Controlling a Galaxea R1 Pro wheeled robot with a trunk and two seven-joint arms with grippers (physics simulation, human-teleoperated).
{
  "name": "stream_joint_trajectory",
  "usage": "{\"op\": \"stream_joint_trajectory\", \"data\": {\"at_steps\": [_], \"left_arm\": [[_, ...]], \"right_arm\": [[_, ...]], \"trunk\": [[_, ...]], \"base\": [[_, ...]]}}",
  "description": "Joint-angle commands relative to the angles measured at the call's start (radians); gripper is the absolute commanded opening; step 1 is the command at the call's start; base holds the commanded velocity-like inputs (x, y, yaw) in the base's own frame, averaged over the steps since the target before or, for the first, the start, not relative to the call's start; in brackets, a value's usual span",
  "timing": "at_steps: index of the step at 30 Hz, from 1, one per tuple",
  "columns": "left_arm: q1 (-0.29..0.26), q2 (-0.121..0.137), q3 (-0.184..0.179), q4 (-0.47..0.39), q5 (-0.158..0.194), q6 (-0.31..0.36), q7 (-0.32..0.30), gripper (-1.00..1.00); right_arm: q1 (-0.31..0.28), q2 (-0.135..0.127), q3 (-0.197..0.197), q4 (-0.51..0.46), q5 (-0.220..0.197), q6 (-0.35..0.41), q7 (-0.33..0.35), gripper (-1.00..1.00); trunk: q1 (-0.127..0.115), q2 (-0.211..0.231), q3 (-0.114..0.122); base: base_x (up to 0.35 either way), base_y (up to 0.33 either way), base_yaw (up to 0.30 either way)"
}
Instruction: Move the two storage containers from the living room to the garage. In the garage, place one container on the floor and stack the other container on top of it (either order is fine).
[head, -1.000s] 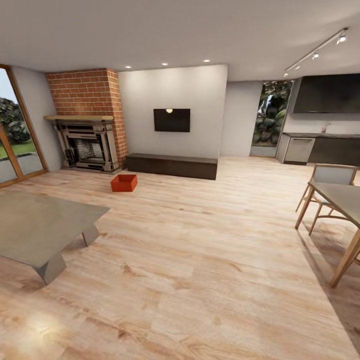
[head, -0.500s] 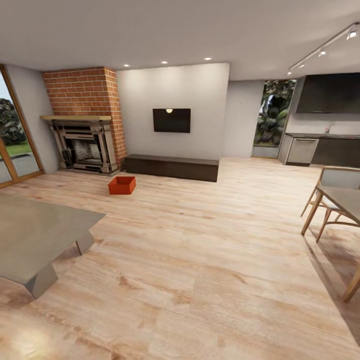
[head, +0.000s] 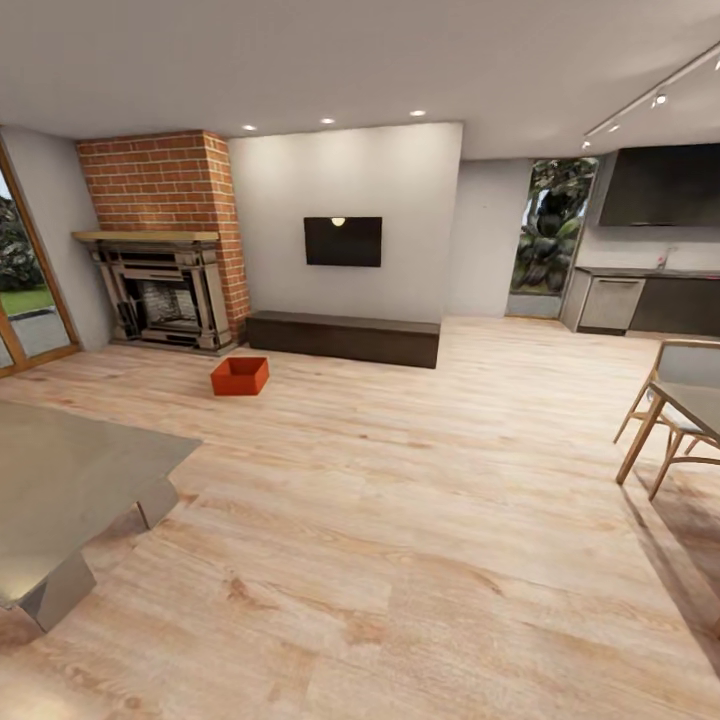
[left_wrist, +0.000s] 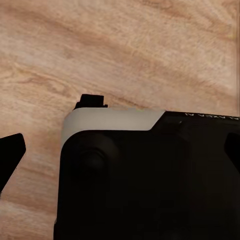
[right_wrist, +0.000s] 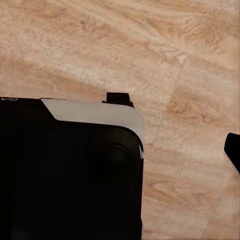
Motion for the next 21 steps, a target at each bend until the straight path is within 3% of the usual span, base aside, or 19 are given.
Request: {"op": "stream_joint_trajectory", "data": {"at_steps": [1,21], "left_arm": [[-0.001,-0.001,0.0,0.001,0.01,-0.003,-0.003,1.0],[-0.001,-0.004,0.0,0.001,0.01,-0.004,0.001,1.0]], "right_arm": [[-0.001,0.001,0.008,0.003,-0.009,-0.006,-0.001,1.0],[-0.001,0.001,0.008,0.003,-0.009,-0.005,0.001,1.0]], "trunk": [[0.001,-0.001,-0.001],[0.001,-0.001,-0.001]], "base": [[0.322,0.0,0.0],[0.322,0.0,0.0]]}}
